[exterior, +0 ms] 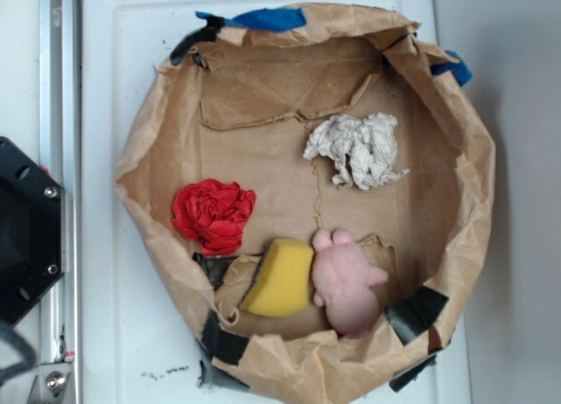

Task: Grab the pink bunny.

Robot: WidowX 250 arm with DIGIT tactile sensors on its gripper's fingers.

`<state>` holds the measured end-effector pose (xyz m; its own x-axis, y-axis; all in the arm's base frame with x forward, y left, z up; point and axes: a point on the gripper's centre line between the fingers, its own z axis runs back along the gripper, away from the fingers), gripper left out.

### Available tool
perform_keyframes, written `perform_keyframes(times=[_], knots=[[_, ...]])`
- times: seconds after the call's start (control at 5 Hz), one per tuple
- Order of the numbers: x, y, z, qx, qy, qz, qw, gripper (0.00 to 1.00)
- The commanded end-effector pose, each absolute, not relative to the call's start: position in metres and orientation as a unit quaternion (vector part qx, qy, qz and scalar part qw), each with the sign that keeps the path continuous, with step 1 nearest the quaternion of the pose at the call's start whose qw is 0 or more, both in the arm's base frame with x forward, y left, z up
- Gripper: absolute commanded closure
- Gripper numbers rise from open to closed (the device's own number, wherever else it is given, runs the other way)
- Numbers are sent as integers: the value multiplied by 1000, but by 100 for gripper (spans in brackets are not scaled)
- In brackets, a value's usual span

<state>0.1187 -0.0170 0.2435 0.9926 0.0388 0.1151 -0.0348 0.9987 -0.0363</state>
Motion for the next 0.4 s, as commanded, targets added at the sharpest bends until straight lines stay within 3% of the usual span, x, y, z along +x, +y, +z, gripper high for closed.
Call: perform_keyframes(times=[0.0,0.2], knots=[[119,-17,243,-17,-58,18,998,0],[144,-27,237,-46,-27,-18,998,0]])
